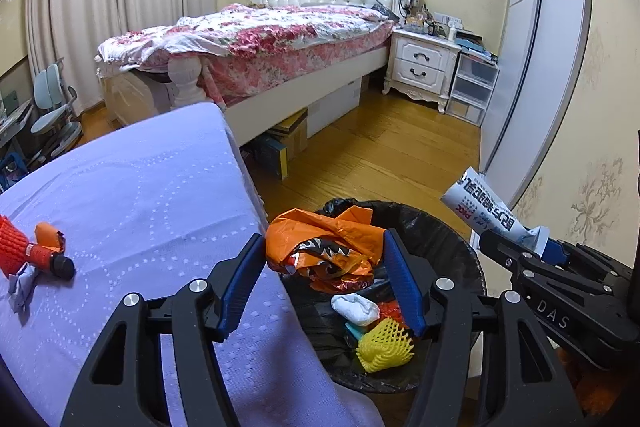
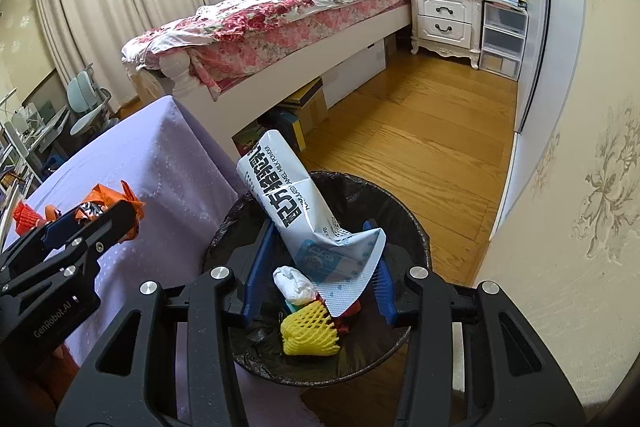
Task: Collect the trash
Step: 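Carry the wrapper and toothpaste tube over the bin and open both grippers, then move both open grippers back over the trash on the table, then grasp the red spray can by its black cap with the right gripper, then grasp the grey-blue cloth with the left gripper while the right gripper holds the red can, then carry the cloth and red can over the black bin and open both grippers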
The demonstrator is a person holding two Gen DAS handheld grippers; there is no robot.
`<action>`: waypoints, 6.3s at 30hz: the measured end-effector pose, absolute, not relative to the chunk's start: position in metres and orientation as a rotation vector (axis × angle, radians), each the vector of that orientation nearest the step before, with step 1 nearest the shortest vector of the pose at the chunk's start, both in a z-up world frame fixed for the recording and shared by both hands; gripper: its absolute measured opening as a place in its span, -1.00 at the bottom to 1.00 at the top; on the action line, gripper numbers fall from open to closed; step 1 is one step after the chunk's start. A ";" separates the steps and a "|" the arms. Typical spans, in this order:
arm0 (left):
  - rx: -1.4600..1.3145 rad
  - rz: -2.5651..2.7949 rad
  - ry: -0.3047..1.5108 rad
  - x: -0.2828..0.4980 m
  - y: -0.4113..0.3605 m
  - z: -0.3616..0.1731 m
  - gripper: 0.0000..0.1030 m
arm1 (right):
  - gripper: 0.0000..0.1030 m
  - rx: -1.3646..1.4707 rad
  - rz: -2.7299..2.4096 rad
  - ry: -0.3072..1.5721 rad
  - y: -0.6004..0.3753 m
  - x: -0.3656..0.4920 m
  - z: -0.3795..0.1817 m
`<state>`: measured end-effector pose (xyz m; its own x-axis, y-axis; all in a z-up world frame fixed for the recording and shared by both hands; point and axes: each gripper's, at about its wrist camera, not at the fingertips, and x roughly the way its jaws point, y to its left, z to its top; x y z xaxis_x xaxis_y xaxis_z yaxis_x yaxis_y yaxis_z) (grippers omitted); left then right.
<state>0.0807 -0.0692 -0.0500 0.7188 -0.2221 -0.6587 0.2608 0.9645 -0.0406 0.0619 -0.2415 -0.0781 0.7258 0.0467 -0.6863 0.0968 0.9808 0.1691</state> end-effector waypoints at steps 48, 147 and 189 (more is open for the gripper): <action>-0.120 0.327 0.730 0.020 0.193 -0.054 0.56 | 0.13 -0.076 0.454 0.841 0.004 0.065 -0.070; -0.163 0.120 0.761 0.028 0.188 -0.055 -0.20 | -0.55 -0.087 0.443 0.838 0.035 0.084 -0.068; -0.013 -0.118 0.643 0.026 0.015 -0.027 -0.20 | -0.54 0.082 0.146 0.723 -0.149 0.025 -0.049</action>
<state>0.0255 0.0148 -0.0273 0.7939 -0.1133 -0.5973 0.1055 0.9932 -0.0482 0.0247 -0.1486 -0.0490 0.7402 0.1615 -0.6527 -0.1048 0.9866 0.1252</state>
